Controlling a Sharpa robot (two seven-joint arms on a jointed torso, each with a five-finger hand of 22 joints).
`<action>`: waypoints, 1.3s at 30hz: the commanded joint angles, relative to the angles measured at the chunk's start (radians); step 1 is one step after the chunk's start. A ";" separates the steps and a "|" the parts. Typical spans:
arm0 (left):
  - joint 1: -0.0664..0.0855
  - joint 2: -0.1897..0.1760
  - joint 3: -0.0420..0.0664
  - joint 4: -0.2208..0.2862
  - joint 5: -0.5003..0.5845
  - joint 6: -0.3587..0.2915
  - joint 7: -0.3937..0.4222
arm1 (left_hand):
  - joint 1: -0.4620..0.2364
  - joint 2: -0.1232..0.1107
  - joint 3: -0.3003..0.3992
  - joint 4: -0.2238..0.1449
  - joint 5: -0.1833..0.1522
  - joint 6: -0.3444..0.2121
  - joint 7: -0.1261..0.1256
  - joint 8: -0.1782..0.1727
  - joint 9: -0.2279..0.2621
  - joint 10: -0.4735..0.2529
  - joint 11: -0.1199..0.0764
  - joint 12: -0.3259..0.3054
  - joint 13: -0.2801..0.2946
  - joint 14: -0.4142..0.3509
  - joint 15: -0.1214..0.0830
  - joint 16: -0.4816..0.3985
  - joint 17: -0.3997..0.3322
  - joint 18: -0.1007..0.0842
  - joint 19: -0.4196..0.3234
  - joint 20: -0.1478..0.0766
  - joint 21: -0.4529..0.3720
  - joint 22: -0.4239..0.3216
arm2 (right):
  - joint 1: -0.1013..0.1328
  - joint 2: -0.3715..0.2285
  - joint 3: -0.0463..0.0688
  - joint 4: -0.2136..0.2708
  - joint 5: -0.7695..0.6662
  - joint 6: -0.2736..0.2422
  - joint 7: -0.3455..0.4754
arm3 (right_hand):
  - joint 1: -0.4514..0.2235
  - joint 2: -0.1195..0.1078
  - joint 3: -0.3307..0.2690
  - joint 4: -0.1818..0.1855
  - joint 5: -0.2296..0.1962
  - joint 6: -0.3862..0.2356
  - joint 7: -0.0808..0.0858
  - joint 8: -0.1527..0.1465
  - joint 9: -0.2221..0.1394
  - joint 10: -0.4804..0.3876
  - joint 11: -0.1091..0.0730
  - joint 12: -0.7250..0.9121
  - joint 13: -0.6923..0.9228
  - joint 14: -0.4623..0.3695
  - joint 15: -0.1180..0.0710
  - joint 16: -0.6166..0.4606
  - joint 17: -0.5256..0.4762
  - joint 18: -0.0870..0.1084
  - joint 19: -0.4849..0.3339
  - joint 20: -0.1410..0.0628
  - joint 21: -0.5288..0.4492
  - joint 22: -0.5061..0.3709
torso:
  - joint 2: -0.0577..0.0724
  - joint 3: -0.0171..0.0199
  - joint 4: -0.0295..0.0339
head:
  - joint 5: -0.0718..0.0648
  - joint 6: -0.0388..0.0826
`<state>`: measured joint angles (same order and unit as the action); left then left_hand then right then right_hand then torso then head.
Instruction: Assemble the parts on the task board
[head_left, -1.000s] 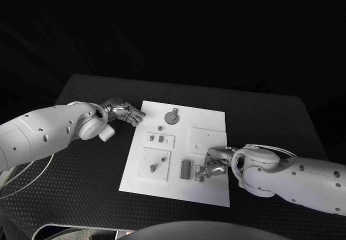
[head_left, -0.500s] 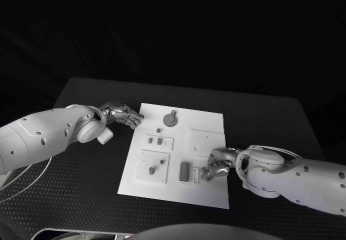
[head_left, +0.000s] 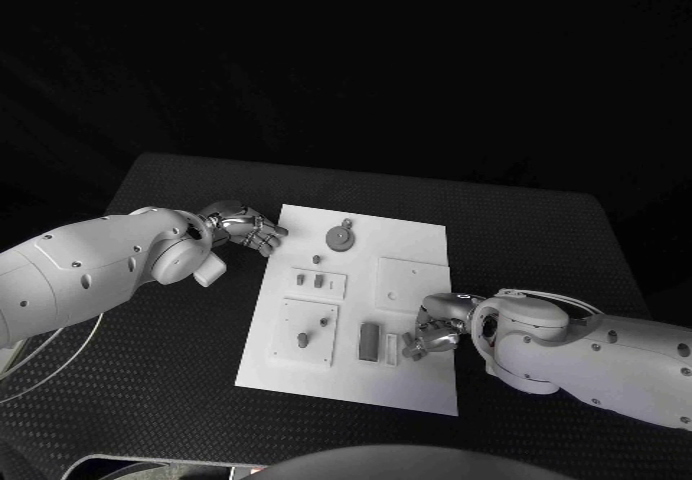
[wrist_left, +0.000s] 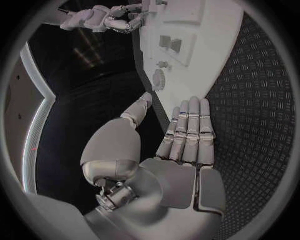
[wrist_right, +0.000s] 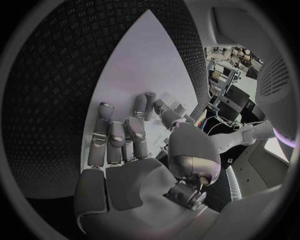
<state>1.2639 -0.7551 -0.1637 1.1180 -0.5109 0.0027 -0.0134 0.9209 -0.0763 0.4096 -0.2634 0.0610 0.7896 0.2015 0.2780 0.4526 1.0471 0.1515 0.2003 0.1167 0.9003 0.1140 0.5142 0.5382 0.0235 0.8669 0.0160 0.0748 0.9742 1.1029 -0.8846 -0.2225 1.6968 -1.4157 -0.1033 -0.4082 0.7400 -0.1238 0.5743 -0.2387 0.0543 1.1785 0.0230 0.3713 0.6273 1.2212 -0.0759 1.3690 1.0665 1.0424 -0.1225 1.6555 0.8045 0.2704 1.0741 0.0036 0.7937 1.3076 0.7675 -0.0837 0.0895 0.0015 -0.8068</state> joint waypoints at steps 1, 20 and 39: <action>-0.006 0.000 -0.005 0.002 -0.009 0.024 -0.020 | -0.001 0.003 -0.001 -0.005 -0.006 -0.006 0.007 0.006 -0.001 -0.008 0.001 0.004 0.002 -0.001 0.001 -0.003 0.001 -0.002 -0.006 -0.001 -0.004 -0.001 | -0.008 -0.002 -0.008 -0.011 -0.108 0.006 -0.051 | -0.011 -0.014 0.008 0.004 -0.001 -0.010 0.010 -0.008 -0.004 -0.022 0.001 -0.016 -0.021 -0.008 0.004 0.001 -0.002 -0.009 -0.001 0.011 -0.006 0.011 | 0.000 0.0000 0.0002 | 0.000 0.001; -0.006 -0.002 -0.005 0.005 -0.011 0.029 -0.018 | -0.002 0.006 -0.002 -0.005 -0.006 -0.001 0.005 0.009 0.000 -0.003 -0.002 0.007 0.003 0.000 0.001 -0.005 0.003 -0.002 -0.006 -0.001 -0.004 -0.001 | -0.007 0.017 -0.008 0.002 -0.169 0.096 -0.069 | 0.007 0.044 0.010 -0.006 -0.002 -0.102 0.052 -0.074 -0.031 -0.107 0.043 -0.112 -0.128 -0.061 0.019 -0.006 -0.002 -0.009 -0.054 0.038 -0.020 0.019 | 0.000 -0.0013 -0.0005 | 0.003 -0.007; -0.006 0.003 -0.005 0.003 -0.015 0.028 -0.019 | -0.002 0.006 -0.002 -0.006 -0.006 -0.001 0.005 0.009 -0.001 -0.003 -0.002 0.007 0.003 0.000 0.001 -0.005 0.004 -0.002 -0.006 -0.001 -0.004 -0.001 | -0.007 0.020 -0.007 -0.026 0.039 0.064 -0.106 | 0.199 0.125 -0.007 -0.057 -0.001 -0.107 0.056 -0.085 -0.045 -0.115 0.046 -0.097 -0.123 -0.070 0.026 0.007 0.001 -0.009 -0.068 0.040 -0.006 0.021 | 0.000 -0.0006 0.0002 | -0.001 -0.007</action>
<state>1.2637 -0.7550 -0.1645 1.1189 -0.5156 0.0061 -0.0144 0.9209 -0.0763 0.4084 -0.2646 0.0610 0.7896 0.2015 0.2837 0.4526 1.0471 0.1515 0.2042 0.1185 0.9004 0.1140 0.5142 0.5410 0.0236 0.8669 0.0160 0.0748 0.9727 1.1120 -0.8556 -0.2149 1.6971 -1.4752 -0.0478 -0.4370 0.8939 -0.0387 0.5722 -0.2951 0.0505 1.1414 0.0148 0.3714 0.6632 1.1100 -0.0335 1.2677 0.9419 0.9805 -0.0965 1.6566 0.8041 0.2713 1.0130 0.0430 0.7851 1.3076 0.7665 -0.0835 0.0897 0.0018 -0.8142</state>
